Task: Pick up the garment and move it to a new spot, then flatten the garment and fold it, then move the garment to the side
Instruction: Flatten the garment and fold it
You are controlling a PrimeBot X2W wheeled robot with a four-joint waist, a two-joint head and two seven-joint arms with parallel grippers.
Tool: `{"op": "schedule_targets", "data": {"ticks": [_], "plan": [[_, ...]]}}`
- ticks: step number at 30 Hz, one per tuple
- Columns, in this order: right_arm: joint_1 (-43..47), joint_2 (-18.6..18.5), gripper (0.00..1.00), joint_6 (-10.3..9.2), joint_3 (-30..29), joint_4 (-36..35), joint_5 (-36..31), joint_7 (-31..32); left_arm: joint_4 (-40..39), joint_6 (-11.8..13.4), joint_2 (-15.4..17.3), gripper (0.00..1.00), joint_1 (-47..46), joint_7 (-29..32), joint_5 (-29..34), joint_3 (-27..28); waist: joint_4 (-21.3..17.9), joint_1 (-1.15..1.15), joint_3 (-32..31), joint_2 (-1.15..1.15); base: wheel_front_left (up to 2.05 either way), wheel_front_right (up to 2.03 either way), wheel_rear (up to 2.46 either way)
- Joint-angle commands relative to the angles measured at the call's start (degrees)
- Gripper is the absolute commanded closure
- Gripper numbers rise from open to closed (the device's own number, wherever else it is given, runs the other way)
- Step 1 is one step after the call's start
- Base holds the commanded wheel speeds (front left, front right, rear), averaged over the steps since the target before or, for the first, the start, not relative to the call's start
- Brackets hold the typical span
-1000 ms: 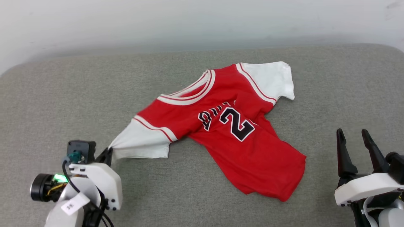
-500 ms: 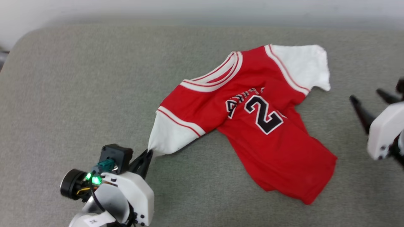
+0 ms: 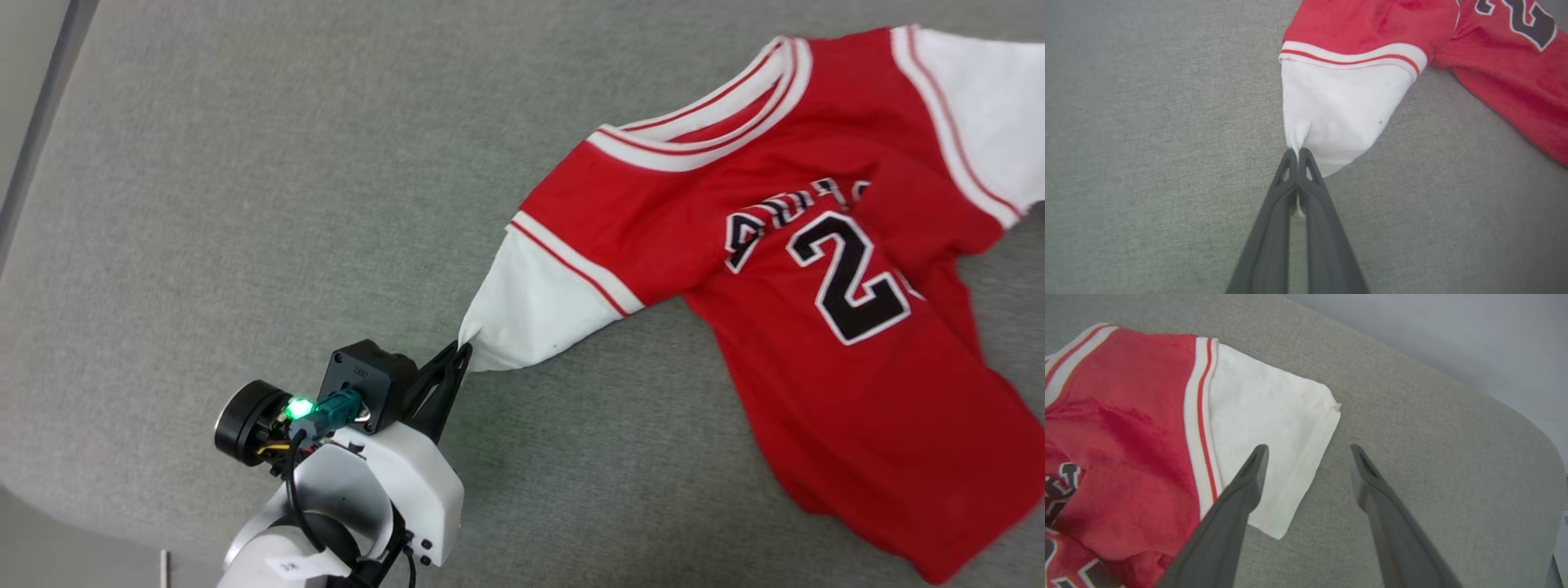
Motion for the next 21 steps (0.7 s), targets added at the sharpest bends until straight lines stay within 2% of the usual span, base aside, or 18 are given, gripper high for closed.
{"op": "schedule_targets", "data": {"ticks": [1, 7, 13, 21], "plan": [[-2.45, -1.80, 0.00, -0.07, 0.60, 1.96, -0.85, 0.71, -0.05, -0.28, -0.25, 1.00, -1.25, -0.49, 0.30, -0.35, 3.72, -0.01, 3.91, 0.00, 0.00, 0.00, 0.00], [-8.02, -4.25, 0.00, -0.07, 0.74, 7.93, -3.43, 2.64, -0.12, -0.74, -1.14, 1.00, -2.83, -1.46, 0.35, -1.65, 5.95, -0.01, 6.75, 0.00, 0.00, 0.00, 0.00], [-10.74, -4.41, 0.00, -0.07, -0.62, 12.05, -5.07, 2.85, -0.47, -0.66, -1.46, 1.00, -4.18, -2.10, 0.48, -2.35, 7.00, -0.01, 8.51, 0.00, 0.00, 0.00, 0.00], [-7.99, -4.32, 0.00, -0.04, 2.88, 14.03, -3.54, 3.09, -0.42, -0.40, -1.56, 1.00, -4.72, -2.58, 0.05, -2.70, 7.25, -0.01, 9.59, 0.00, 0.00, 0.00, 0.00]]}}
